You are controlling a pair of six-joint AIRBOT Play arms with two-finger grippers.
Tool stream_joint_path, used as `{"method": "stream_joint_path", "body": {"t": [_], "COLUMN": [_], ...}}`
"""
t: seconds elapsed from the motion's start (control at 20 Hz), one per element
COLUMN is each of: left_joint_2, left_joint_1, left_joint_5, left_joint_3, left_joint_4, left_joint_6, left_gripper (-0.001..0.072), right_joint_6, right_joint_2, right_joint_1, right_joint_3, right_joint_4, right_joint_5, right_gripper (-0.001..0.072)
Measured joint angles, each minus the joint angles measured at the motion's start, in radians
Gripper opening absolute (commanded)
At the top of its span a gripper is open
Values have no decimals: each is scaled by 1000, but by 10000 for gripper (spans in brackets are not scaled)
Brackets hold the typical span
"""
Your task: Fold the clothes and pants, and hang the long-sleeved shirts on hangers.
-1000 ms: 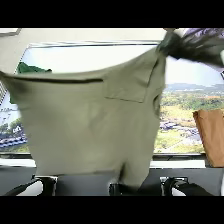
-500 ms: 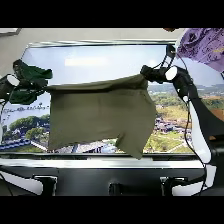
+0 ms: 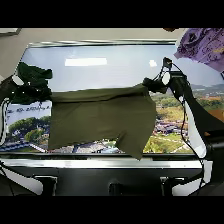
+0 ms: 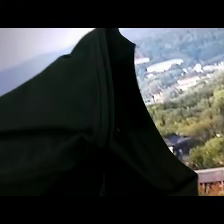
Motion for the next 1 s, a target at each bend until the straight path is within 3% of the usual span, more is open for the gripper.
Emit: {"method": "stream_joint_path", "body": {"t": [0.2, 0.45, 1.0], "left_joint_2": [6, 8, 37], "left_joint_1": [0, -1, 47], "left_joint_5": [-154, -238, -313], "left_joint_3": [1, 1, 87], "left_joint_4": [23, 36, 42], "left_joint_6": [-35, -48, -35], "left_gripper": [15, 16, 16], "right_joint_6": [27, 34, 98], "right_joint_2": [-1, -1, -2], "right_joint_1": [0, 0, 0], "right_joint_3": [0, 0, 37], "right_joint_4": [-47, -65, -87], "right_joint_5": [125, 234, 233], "right_gripper": [28, 28, 28]}}
